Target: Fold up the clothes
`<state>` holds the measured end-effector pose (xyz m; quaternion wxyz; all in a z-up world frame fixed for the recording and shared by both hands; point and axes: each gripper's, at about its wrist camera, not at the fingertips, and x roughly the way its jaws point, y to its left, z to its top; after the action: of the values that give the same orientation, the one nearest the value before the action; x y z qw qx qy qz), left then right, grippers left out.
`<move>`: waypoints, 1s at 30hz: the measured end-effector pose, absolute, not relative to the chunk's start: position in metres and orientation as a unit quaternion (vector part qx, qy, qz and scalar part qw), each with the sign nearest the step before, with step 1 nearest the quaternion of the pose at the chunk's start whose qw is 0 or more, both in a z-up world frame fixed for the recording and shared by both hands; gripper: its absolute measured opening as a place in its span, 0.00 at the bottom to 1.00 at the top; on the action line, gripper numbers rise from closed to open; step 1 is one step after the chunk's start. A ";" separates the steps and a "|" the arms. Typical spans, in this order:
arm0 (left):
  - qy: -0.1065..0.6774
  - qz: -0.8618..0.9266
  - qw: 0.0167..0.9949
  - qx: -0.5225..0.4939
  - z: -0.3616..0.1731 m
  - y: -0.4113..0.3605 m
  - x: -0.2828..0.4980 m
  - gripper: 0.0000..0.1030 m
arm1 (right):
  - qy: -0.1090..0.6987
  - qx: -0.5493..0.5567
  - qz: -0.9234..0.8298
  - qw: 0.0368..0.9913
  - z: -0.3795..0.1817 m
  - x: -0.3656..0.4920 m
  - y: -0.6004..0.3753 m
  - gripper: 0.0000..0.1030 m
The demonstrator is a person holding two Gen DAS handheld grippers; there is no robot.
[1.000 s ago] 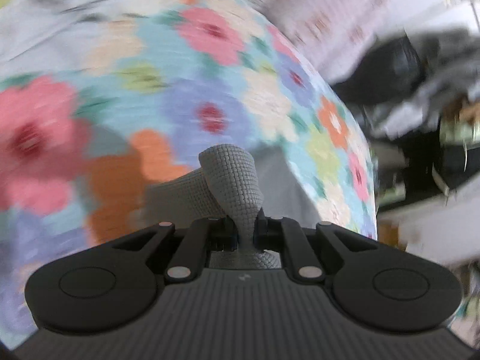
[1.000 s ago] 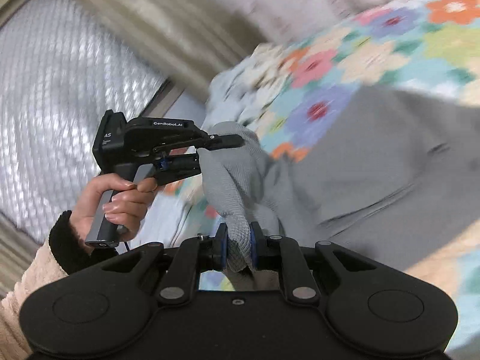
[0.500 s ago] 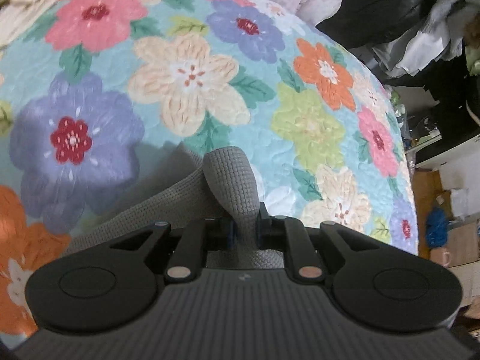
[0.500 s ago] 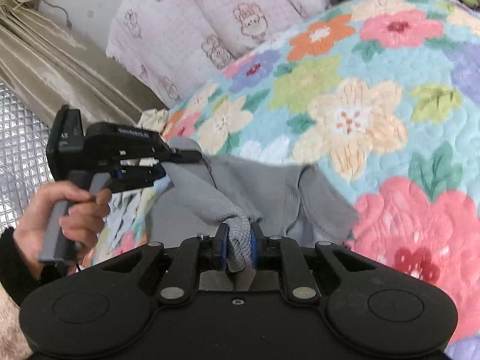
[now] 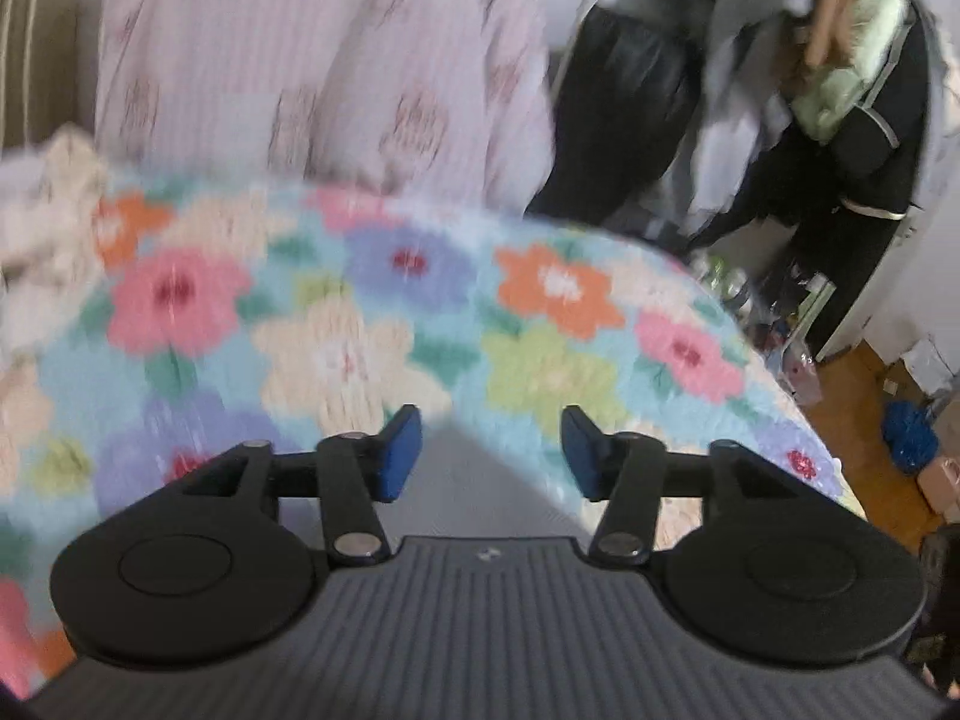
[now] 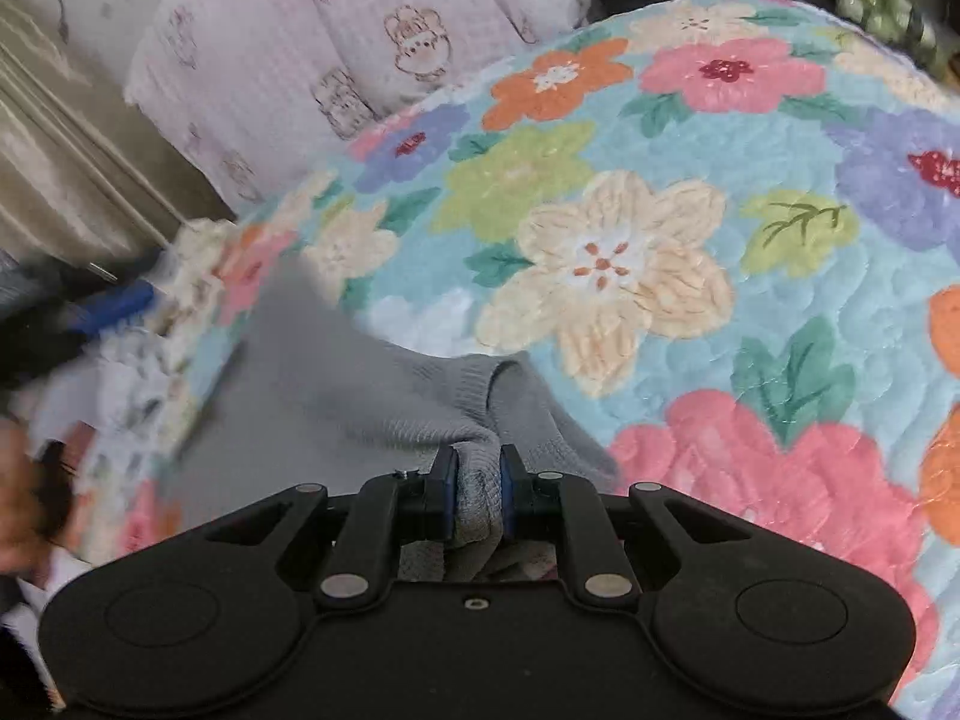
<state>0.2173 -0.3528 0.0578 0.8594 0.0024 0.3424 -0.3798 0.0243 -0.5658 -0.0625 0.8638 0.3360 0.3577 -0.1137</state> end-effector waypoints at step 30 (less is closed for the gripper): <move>0.469 -0.333 0.817 -0.041 -0.046 -0.265 0.108 0.52 | 0.315 0.354 -0.200 0.858 -0.056 0.000 -0.581 0.35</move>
<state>0.1083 -0.2653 -0.0463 0.8170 -0.0407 0.4688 -0.3333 -0.0001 -0.5806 -0.0555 0.8577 0.3544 0.3145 -0.1996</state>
